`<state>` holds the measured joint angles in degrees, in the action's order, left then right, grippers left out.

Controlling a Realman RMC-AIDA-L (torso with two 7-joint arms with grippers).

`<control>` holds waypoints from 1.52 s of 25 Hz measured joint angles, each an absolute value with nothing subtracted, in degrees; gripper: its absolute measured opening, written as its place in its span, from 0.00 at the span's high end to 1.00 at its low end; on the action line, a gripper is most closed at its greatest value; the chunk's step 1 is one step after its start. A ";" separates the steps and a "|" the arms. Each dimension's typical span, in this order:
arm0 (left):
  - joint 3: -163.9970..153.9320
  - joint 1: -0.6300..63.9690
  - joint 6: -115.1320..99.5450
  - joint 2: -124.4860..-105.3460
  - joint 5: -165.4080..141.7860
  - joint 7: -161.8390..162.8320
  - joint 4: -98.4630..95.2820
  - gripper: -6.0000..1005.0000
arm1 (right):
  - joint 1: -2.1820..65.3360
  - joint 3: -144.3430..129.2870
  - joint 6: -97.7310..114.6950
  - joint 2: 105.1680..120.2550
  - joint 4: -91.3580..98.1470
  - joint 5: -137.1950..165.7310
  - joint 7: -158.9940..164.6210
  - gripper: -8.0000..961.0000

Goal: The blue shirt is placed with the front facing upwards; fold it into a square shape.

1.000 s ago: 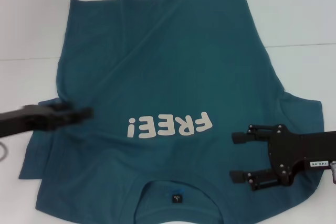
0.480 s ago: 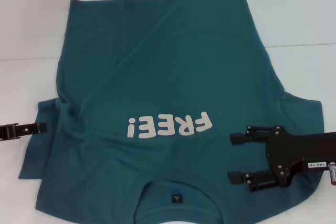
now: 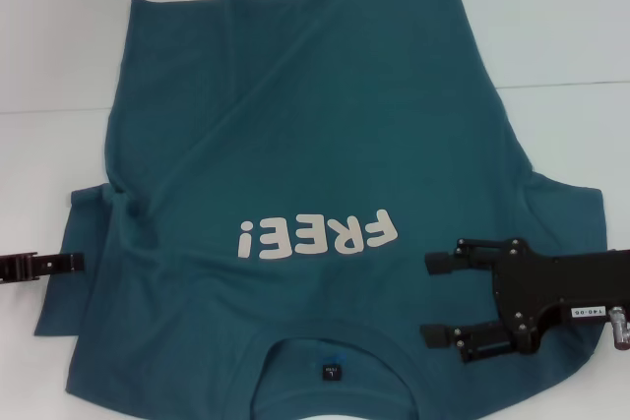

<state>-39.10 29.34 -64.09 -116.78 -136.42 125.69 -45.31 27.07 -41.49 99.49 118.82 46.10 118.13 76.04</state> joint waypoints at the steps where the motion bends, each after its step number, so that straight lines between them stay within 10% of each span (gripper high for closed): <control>1: -39.11 29.40 -64.02 -116.79 -136.43 125.63 -45.07 0.15 | 27.07 -41.50 99.49 118.84 46.11 118.12 76.22 0.04; 13: -40.53 30.04 -62.10 -116.97 -136.54 124.36 -43.09 0.18 | 27.21 -41.67 99.49 118.82 46.14 118.13 76.38 0.04; 22: -41.92 30.37 -60.04 -117.18 -137.27 124.54 -42.94 0.64 | 27.13 -41.40 99.52 118.82 46.14 118.12 76.42 0.04; 38: -41.79 30.94 -60.59 -117.29 -139.38 125.01 -44.44 0.96 | 27.14 -41.35 99.48 118.82 46.15 117.78 76.46 0.04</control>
